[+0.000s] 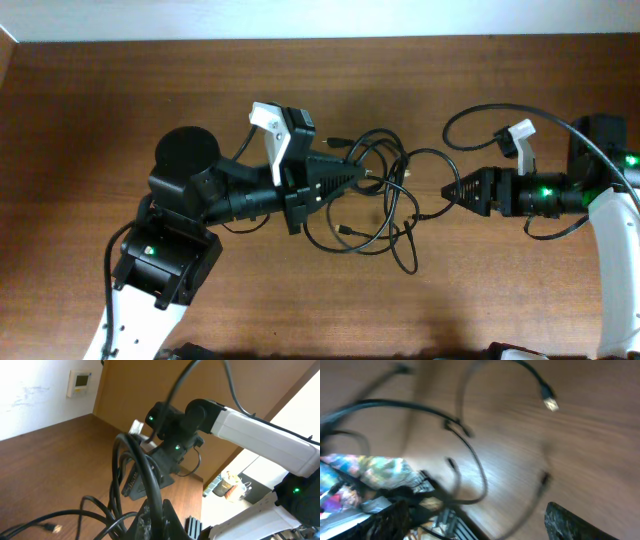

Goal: Untangle cables

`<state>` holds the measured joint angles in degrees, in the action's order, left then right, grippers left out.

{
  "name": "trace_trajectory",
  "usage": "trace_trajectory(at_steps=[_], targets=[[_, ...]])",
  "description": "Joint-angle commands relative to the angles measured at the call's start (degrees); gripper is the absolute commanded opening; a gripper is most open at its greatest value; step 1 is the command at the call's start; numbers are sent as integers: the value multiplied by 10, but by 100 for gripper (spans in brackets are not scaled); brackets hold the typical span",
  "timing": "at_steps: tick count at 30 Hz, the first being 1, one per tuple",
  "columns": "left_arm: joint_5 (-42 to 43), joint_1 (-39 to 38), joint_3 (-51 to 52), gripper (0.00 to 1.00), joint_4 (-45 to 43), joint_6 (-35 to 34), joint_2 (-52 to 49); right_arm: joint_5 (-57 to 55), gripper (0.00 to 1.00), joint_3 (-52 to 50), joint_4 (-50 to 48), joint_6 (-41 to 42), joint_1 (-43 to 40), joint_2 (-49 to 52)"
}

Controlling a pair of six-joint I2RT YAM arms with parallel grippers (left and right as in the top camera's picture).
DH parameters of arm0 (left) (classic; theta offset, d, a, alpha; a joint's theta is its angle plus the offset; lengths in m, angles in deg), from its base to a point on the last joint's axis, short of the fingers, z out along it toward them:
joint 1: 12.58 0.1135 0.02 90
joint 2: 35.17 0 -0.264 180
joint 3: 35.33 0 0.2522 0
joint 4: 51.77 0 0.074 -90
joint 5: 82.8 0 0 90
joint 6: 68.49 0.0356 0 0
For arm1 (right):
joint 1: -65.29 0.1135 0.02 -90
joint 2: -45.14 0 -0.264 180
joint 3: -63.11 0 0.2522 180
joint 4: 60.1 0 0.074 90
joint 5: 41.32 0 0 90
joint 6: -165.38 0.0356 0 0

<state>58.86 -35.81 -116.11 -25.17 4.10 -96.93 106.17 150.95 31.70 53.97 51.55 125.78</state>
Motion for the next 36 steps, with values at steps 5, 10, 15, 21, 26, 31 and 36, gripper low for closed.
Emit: trace_trajectory(at_steps=[5,10,15,21,26,31,36], targets=[[-113,2,-14,0,7,-6,0,128,83,1,82,-104,-2,0],[-173,-9,-14,0,9,-70,-24,130,83,1,98,-113,28,0],[-232,-33,-14,0,-7,-133,-32,139,83,1,81,-112,101,0],[-252,-120,-14,0,-105,-147,-32,138,83,1,46,-105,123,1],[-322,-173,-14,0,-124,-147,-32,-46,72,1,-47,141,123,4],[-367,-165,-14,0,-123,-147,-31,-369,11,1,-57,285,122,4],[-367,-84,-14,0,-108,-147,-23,-509,14,1,-55,340,121,4]])
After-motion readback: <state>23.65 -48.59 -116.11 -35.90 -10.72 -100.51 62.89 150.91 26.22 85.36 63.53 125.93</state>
